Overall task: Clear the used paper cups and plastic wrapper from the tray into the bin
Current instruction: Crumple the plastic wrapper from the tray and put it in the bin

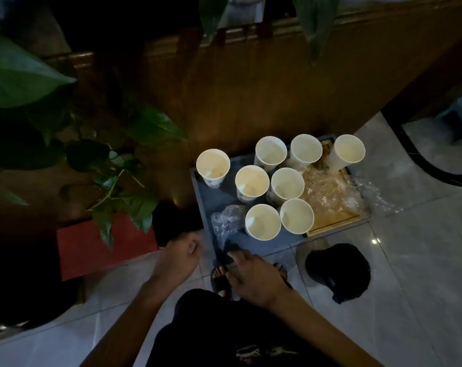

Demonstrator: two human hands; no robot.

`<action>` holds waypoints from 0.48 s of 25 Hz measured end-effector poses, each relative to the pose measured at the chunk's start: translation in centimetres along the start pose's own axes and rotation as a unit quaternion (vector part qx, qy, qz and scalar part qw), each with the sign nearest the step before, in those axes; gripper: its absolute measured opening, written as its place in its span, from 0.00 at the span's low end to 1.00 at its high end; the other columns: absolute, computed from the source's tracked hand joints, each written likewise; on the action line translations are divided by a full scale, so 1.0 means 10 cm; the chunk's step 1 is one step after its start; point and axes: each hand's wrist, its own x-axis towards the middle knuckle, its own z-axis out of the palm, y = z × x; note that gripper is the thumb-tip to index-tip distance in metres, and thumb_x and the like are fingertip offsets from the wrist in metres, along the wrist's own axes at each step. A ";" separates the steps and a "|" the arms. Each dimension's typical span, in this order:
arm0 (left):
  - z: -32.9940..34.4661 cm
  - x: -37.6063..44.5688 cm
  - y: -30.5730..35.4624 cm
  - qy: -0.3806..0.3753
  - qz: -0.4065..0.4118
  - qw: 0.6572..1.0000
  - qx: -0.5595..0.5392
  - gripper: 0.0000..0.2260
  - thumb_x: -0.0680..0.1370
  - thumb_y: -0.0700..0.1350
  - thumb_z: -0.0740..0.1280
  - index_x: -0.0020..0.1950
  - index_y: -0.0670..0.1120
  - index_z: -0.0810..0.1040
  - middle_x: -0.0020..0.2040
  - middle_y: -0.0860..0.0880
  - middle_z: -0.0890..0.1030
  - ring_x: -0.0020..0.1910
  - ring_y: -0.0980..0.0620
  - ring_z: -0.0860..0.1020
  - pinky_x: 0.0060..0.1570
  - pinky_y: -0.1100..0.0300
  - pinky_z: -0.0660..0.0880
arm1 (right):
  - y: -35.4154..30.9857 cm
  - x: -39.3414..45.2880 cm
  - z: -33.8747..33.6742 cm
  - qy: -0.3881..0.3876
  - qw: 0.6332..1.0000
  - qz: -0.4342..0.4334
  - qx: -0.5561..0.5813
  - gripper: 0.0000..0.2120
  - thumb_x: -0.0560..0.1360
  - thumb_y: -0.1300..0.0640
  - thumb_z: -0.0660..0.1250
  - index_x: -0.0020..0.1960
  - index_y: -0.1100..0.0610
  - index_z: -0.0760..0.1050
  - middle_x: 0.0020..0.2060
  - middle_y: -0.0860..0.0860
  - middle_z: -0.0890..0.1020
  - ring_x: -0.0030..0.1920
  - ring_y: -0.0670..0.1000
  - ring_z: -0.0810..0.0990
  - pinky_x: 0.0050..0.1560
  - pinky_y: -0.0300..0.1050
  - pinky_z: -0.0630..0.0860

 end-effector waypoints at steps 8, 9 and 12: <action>0.15 0.85 0.39 -0.100 0.139 0.975 0.141 0.33 0.76 0.49 0.70 0.78 0.53 0.60 0.79 0.51 0.59 0.76 0.46 0.62 0.72 0.49 0.67 | 0.04 0.37 0.15 -0.019 0.999 0.044 -0.011 0.43 0.77 0.43 0.61 0.82 0.48 0.38 0.81 0.64 0.48 0.67 0.70 0.71 0.63 0.65 0.75; 0.22 0.92 0.40 -0.123 0.158 0.967 0.159 0.36 0.75 0.49 0.70 0.80 0.53 0.57 0.80 0.50 0.56 0.78 0.45 0.58 0.74 0.48 0.64 | 0.08 0.40 0.20 -0.021 0.999 0.047 -0.013 0.42 0.77 0.44 0.61 0.82 0.48 0.39 0.81 0.63 0.48 0.67 0.70 0.72 0.62 0.65 0.75; 0.39 1.04 0.38 -0.188 0.177 0.944 0.205 0.38 0.75 0.52 0.69 0.81 0.54 0.53 0.81 0.49 0.53 0.80 0.44 0.54 0.75 0.44 0.62 | 0.16 0.48 0.33 -0.059 0.995 0.079 -0.011 0.41 0.78 0.44 0.61 0.82 0.49 0.42 0.82 0.59 0.47 0.69 0.70 0.71 0.66 0.66 0.72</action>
